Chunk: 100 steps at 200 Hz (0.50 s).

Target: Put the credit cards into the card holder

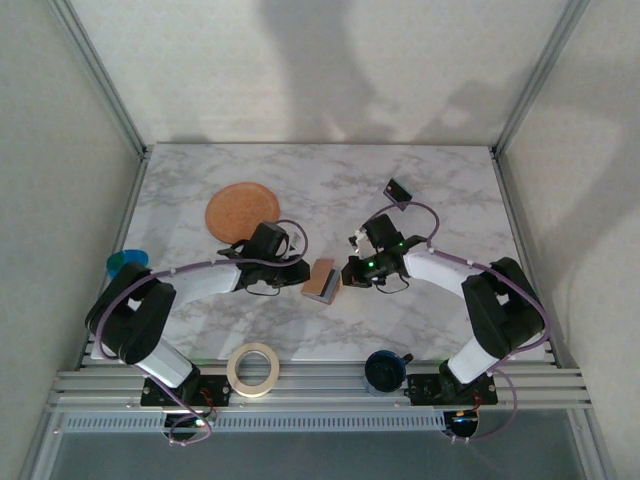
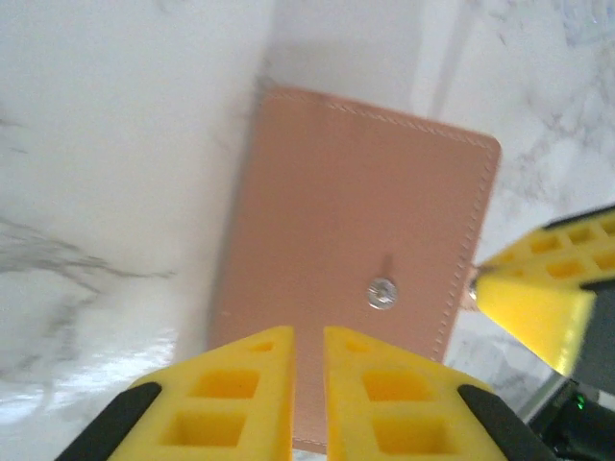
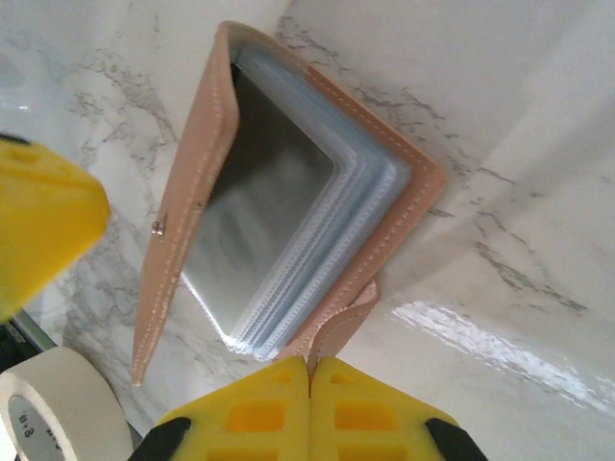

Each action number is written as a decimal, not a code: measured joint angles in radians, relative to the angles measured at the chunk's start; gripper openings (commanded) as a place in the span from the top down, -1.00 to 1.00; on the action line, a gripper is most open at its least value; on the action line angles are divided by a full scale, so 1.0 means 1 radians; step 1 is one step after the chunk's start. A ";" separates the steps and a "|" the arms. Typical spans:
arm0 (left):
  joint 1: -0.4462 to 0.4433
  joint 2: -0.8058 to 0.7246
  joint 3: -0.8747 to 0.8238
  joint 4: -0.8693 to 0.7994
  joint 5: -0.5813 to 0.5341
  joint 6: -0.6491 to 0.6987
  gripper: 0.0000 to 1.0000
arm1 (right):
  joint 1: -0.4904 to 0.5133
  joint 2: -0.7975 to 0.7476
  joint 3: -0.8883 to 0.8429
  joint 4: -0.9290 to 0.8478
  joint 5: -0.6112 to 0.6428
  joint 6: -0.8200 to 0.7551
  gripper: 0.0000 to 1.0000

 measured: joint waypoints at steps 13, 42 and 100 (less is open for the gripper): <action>0.010 0.001 -0.008 -0.005 -0.023 0.010 0.58 | 0.000 0.013 0.009 0.009 -0.017 -0.007 1.00; 0.008 0.008 -0.044 0.003 -0.032 0.014 0.56 | 0.000 0.054 0.043 0.031 -0.046 -0.013 1.00; -0.050 0.061 -0.058 0.054 -0.016 -0.013 0.61 | 0.005 0.148 0.142 0.068 -0.094 -0.014 0.90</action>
